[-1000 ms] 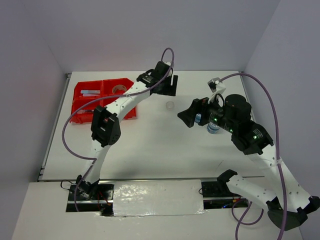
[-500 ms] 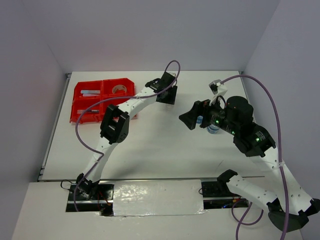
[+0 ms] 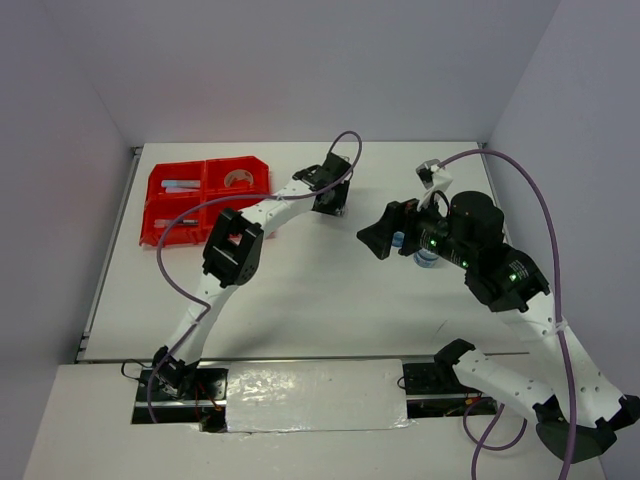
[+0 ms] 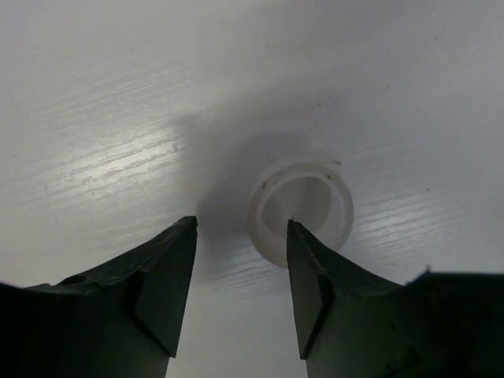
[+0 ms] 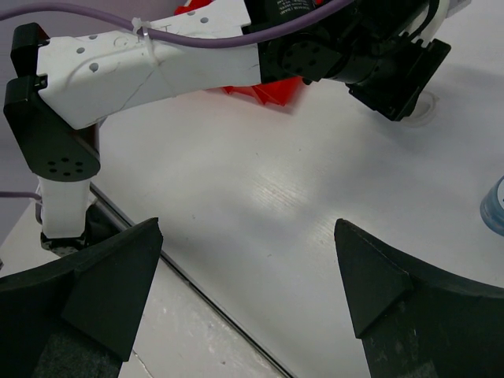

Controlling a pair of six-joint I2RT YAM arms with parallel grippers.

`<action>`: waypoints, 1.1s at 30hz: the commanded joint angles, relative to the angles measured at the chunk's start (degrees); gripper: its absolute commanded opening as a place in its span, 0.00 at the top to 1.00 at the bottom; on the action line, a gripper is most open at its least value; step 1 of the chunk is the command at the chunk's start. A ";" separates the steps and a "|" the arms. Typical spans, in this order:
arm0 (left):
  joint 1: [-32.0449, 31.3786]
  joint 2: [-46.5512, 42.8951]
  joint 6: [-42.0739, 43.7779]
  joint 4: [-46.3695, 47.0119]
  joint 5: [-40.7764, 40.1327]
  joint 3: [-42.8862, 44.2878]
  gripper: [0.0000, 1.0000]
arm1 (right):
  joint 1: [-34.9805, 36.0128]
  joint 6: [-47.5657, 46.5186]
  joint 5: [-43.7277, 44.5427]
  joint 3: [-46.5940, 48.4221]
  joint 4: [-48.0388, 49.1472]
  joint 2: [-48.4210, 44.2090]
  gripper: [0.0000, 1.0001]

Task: Sort the stationery into containers
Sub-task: Pick up the stationery from the center of the board, then place the stationery in the storage box.

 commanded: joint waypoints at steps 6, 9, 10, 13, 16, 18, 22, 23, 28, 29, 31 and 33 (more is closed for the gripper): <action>-0.11 3.11 0.28 0.10 1.60 2.60 0.73 | -0.29 -0.92 0.04 0.85 1.56 0.42 0.03; 0.24 0.13 0.02 -0.52 -0.07 4.18 0.96 | -0.29 -1.10 0.13 0.85 1.65 0.42 0.03; 1.11 -1.01 -0.25 -0.43 -0.34 4.36 1.00 | -0.29 -1.10 0.21 0.59 1.91 0.51 0.03; 5.22 -5.67 -3.05 -1.57 -1.57 5.85 1.00 | -0.37 -0.57 -0.22 0.06 2.70 0.60 0.03; 9.63 -10.59 -6.04 -3.33 -2.10 6.82 1.00 | -0.29 -0.31 -0.75 -0.47 3.49 0.60 0.03; 14.81 -14.09 -7.01 -3.51 -1.31 5.86 1.00 | -0.37 -0.05 -0.84 -0.82 3.76 0.51 0.03; 23.24 -15.61 -4.91 -5.52 -0.95 5.59 1.00 | -0.37 0.31 -1.72 -1.70 4.81 0.86 0.03; 24.31 -15.18 -4.04 -6.14 -0.61 5.68 1.00 | -0.46 0.39 -1.89 -1.70 4.99 0.95 0.03; 28.01 -14.03 -1.66 -7.37 -1.04 4.89 1.00 | -0.46 0.05 -2.86 -0.82 4.90 2.27 0.03; 28.27 -13.77 -1.48 -7.29 -1.04 4.80 1.00 | -0.55 -0.04 -2.86 -0.56 4.81 2.44 0.03; 28.89 -13.42 -1.65 -6.85 -1.22 3.93 1.00 | -0.46 -0.31 -3.21 0.06 4.64 3.14 0.03; 29.41 -13.15 -2.09 -6.50 -1.04 3.40 1.00 | -0.46 -0.31 -3.30 0.67 4.46 3.67 0.03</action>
